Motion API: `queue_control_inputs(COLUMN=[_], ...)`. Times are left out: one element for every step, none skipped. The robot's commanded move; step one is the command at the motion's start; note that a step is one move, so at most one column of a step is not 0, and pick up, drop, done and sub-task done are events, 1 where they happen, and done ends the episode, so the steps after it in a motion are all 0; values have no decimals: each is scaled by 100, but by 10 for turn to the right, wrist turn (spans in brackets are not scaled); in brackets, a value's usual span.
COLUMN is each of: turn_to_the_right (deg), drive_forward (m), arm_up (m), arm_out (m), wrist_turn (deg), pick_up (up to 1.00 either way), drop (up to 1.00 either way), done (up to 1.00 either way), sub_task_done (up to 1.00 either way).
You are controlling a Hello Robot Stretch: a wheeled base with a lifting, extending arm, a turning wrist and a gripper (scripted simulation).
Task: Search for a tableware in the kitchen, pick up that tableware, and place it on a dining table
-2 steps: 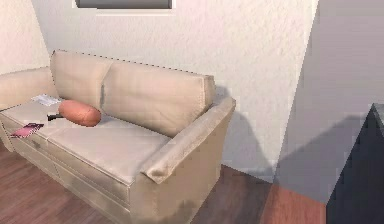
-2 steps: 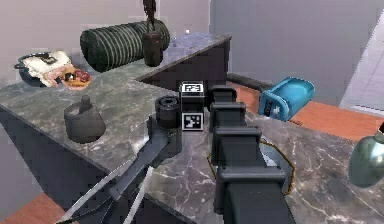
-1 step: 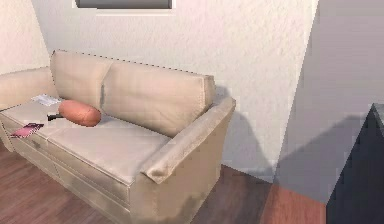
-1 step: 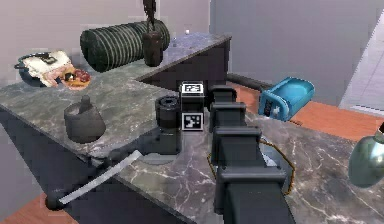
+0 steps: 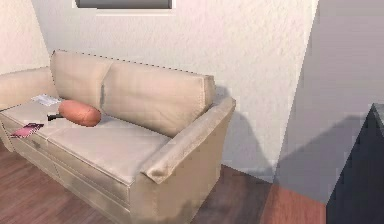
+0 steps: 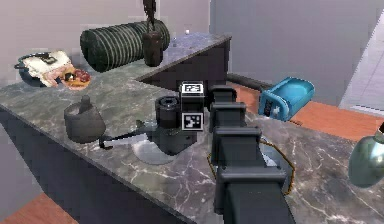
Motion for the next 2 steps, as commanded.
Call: queue_control_inputs(turn_to_the_right=[0,0], drive_forward=[0,0], arm_up=[0,-12], arm_out=[0,0], wrist_turn=[150,0], pick_up=[0,0], drop=[0,0], done=[0,0], sub_task_done=[0,0])
